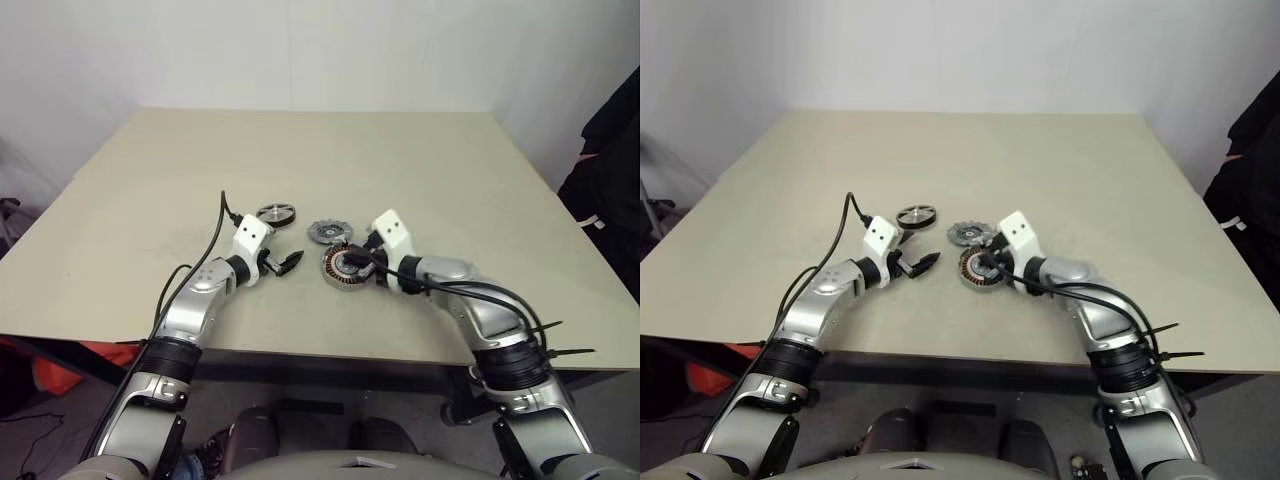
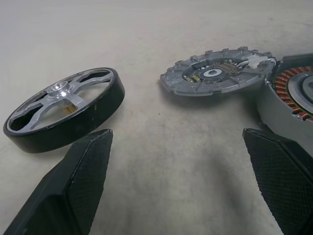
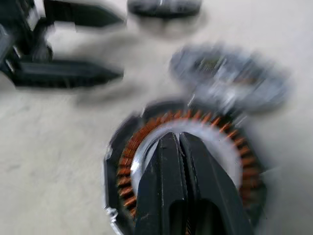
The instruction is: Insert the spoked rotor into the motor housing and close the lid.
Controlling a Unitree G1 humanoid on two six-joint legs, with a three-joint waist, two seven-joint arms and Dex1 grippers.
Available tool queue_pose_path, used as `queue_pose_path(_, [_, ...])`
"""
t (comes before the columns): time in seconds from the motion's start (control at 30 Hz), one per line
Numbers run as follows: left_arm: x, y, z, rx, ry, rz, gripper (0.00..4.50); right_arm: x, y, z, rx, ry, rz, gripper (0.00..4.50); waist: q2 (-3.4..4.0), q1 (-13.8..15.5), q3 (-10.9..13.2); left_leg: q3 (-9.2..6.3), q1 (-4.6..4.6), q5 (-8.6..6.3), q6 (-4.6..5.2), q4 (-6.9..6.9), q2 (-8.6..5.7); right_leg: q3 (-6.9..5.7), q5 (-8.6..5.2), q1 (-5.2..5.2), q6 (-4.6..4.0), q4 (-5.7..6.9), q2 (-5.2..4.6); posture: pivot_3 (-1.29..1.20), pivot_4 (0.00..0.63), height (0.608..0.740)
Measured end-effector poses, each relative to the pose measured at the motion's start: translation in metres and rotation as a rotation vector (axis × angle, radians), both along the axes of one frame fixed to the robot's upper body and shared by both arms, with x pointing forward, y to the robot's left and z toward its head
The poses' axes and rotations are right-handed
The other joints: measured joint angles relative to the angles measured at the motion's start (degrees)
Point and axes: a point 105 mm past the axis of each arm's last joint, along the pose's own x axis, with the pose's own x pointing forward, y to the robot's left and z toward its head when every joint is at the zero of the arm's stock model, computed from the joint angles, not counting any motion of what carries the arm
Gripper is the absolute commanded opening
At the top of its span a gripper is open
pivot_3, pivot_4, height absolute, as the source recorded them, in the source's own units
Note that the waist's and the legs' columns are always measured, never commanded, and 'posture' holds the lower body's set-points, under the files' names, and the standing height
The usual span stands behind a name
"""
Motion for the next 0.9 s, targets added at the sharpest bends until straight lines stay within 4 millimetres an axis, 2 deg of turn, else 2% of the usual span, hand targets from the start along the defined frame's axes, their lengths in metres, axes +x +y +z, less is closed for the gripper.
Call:
queue_pose_path(0.27, [0.0,0.003,-0.003,0.001,0.013,0.013,4.5,0.002,-0.003,0.0,-0.017,-0.002,-0.012,0.02,-0.04,-0.02,-0.03,-0.02,0.1,0.0,0.0,0.0,0.0,0.01,0.0,0.1,0.01,0.0,0.0,0.0,0.0,0.74])
queue_pose_path(0.37, [0.001,0.009,-0.004,-0.029,0.04,0.047,4.5,0.003,-0.008,0.006,-0.019,-0.016,-0.014,0.02,-0.04,-0.01,-0.03,-0.01,0.07,0.0,0.0,0.0,0.0,0.01,0.0,0.06,0.0,0.0,0.0,0.0,0.0,0.74])
queue_pose_path(0.43, [0.003,0.013,-0.003,-0.089,0.069,0.091,4.5,0.005,-0.008,0.018,-0.009,-0.046,-0.006,0.02,-0.04,-0.05,-0.03,0.0,0.06,0.0,-0.01,0.0,0.0,0.01,0.0,0.04,0.0,0.02,0.01,0.0,0.0,0.74])
queue_pose_path(0.53, [0.01,0.026,0.001,-0.188,0.101,0.198,4.5,0.012,-0.013,0.05,0.021,-0.138,-0.009,0.02,-0.05,-0.03,-0.03,0.01,0.06,0.0,-0.01,0.0,0.01,0.01,0.0,0.04,0.0,0.03,0.01,0.0,0.0,0.74])
queue_pose_path(0.6, [0.016,0.035,0.007,-0.263,0.117,0.26,4.5,0.015,-0.019,0.063,0.028,-0.178,-0.025,0.02,-0.06,0.03,-0.03,0.04,0.08,0.0,-0.01,0.0,0.0,0.0,0.0,0.08,-0.01,0.03,0.01,0.0,0.0,0.74])
queue_pose_path(0.67, [0.023,0.041,0.014,-0.358,0.146,0.31,4.5,0.016,-0.024,0.066,0.03,-0.184,-0.044,0.02,-0.06,0.24,-0.03,0.08,0.08,0.0,0.0,0.02,-0.04,0.0,0.0,0.12,-0.01,0.02,0.0,0.0,0.0,0.74])
queue_pose_path(0.77, [0.032,0.039,0.02,-0.475,0.196,0.346,4.5,0.018,-0.027,0.067,0.031,-0.184,-0.063,0.02,-0.07,0.3,-0.03,0.08,0.07,0.0,0.01,0.05,-0.06,0.0,0.0,0.15,-0.01,-0.01,-0.01,0.0,0.0,0.74])
queue_pose_path(0.9, [0.038,0.027,0.006,-0.588,0.319,0.375,4.5,0.021,-0.03,0.067,0.04,-0.182,-0.096,0.02,-0.07,0.31,-0.03,0.08,0.07,-0.01,0.01,0.05,-0.06,0.0,0.0,0.15,-0.01,-0.02,-0.01,0.0,0.0,0.74])
